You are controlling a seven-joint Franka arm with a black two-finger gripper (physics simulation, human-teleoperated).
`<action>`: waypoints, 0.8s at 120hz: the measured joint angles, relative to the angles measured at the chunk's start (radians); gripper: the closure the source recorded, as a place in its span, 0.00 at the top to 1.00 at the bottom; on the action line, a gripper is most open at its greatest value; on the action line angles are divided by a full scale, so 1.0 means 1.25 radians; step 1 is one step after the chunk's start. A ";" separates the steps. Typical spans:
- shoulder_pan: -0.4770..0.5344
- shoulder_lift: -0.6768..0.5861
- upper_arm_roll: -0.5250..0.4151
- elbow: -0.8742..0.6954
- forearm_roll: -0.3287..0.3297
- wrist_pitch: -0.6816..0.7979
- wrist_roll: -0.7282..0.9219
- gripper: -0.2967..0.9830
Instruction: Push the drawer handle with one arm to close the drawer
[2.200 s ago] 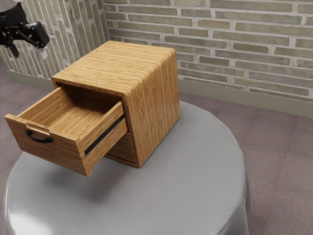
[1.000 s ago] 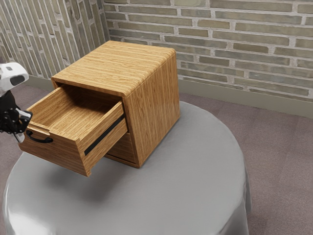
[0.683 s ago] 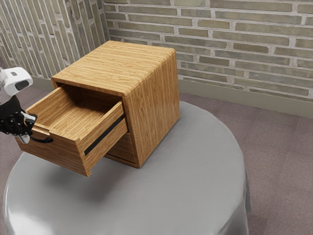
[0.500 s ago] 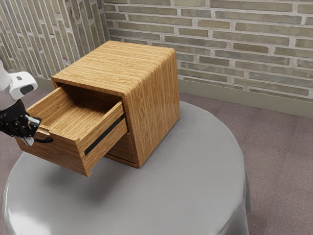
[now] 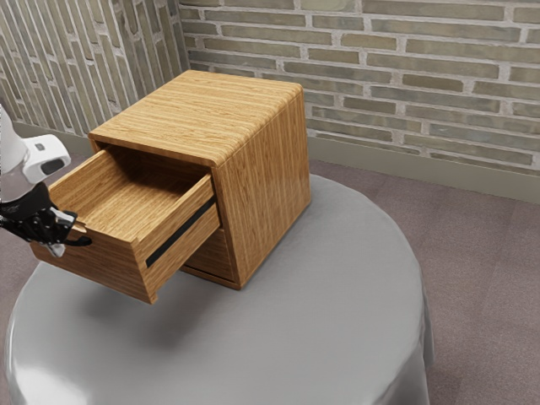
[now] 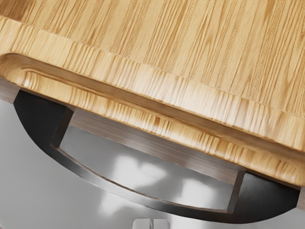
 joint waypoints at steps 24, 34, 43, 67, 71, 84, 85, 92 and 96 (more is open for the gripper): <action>0.003 0.047 0.000 0.009 0.002 0.035 0.032 0.15; 0.003 0.067 0.000 0.017 0.003 0.049 0.044 0.15; 0.003 0.094 -0.001 0.030 0.005 0.060 0.054 0.15; 0.002 0.157 -0.003 0.069 0.007 0.088 0.079 0.15; 0.002 0.169 -0.003 0.079 0.007 0.092 0.083 0.15; 0.001 0.204 -0.006 0.109 0.006 0.099 0.094 0.15; 0.001 0.206 -0.006 0.111 0.006 0.099 0.095 0.15; 0.001 0.223 -0.007 0.124 0.006 0.102 0.101 0.15; 0.001 0.232 -0.007 0.132 0.006 0.103 0.104 0.15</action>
